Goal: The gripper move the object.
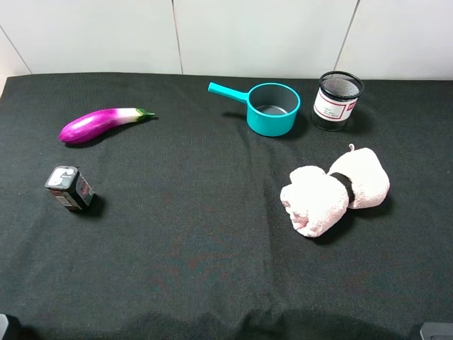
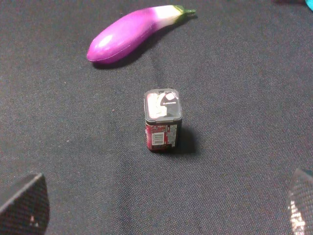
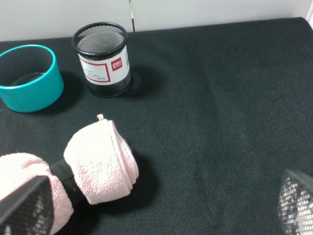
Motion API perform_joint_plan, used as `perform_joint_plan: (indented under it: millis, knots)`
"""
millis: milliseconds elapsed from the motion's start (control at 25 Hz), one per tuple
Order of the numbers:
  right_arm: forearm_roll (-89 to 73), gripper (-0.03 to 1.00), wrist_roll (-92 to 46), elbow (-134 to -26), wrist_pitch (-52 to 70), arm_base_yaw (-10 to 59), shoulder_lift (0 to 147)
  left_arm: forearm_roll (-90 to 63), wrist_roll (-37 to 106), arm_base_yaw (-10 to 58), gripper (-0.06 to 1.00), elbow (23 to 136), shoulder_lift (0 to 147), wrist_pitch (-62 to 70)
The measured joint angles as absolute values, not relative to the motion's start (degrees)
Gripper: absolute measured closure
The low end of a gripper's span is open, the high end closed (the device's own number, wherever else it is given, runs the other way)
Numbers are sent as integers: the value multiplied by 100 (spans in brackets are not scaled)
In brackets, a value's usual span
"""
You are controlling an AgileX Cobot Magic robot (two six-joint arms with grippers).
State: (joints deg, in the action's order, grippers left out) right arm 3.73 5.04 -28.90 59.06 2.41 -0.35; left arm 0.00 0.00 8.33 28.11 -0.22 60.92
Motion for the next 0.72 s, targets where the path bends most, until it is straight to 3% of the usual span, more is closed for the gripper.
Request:
perform_joint_plan:
  millis: [720]
  knots:
    - [390, 27, 498, -2890, 5906, 241, -42, 0, 0, 833, -1, 2811, -22, 6092]
